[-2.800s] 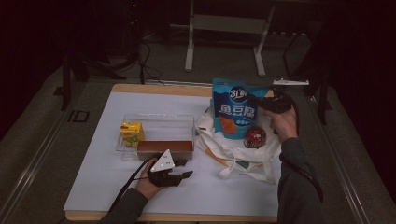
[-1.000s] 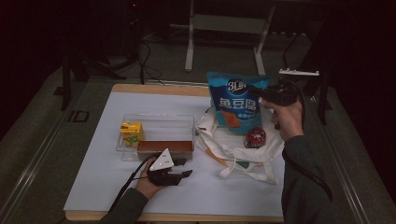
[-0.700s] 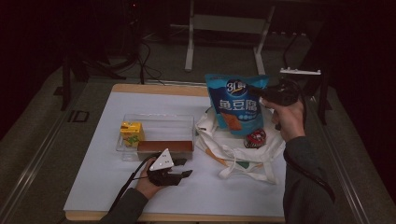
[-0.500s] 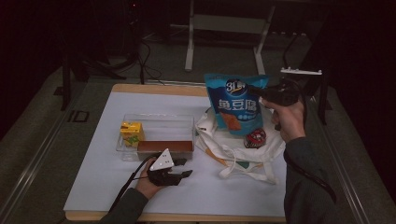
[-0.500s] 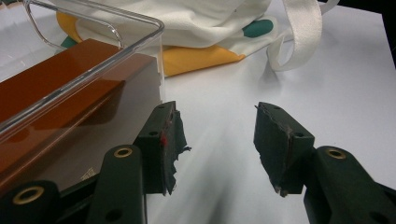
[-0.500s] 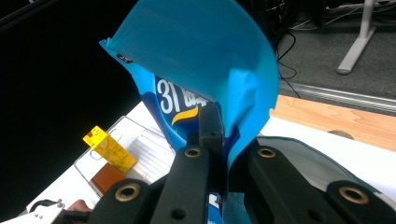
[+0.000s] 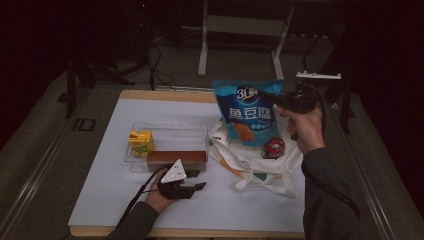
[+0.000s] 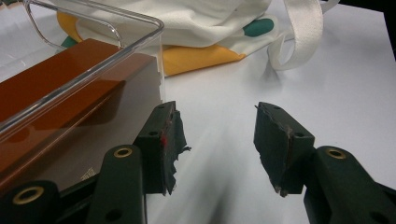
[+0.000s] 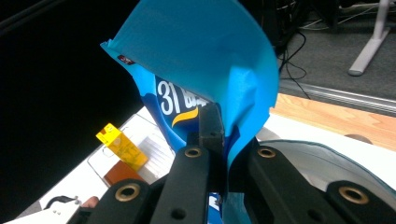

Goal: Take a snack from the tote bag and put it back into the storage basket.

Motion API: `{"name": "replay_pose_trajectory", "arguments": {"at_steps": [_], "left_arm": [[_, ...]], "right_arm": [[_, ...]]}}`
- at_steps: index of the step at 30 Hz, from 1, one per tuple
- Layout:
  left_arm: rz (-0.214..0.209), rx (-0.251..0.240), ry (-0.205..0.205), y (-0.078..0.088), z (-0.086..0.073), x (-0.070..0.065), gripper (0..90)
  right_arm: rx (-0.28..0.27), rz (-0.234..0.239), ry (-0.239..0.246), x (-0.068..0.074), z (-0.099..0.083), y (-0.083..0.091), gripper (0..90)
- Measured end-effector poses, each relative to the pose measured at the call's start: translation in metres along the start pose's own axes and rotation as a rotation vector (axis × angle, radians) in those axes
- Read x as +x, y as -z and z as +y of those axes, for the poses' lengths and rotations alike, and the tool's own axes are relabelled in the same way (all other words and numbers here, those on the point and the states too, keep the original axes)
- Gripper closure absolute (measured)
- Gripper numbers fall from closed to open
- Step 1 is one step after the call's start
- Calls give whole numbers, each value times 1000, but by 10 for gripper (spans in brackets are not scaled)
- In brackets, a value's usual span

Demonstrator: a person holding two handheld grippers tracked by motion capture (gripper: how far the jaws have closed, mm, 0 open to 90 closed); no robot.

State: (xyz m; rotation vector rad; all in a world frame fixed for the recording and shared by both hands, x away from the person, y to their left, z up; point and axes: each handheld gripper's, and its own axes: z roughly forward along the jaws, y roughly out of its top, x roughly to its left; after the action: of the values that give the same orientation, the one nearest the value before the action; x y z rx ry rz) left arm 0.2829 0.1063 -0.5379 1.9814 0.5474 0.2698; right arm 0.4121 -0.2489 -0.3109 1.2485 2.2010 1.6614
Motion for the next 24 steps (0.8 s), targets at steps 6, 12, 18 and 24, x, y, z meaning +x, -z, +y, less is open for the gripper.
{"name": "replay_pose_trajectory", "arguments": {"at_steps": [6,12,18,24], "left_arm": [[0,1,-1,0,0,0,496],[-1,3,0,0,0,0,496],[-1,3,-1,0,0,0,496],[-1,3,-1,0,0,0,496]], "right_arm": [[-16,28,-6,6,2,-2,893],[-21,52,-13,12,5,-7,894],[-27,86,-20,19,9,-12,892],[-34,113,-27,24,12,-17,893]]}}
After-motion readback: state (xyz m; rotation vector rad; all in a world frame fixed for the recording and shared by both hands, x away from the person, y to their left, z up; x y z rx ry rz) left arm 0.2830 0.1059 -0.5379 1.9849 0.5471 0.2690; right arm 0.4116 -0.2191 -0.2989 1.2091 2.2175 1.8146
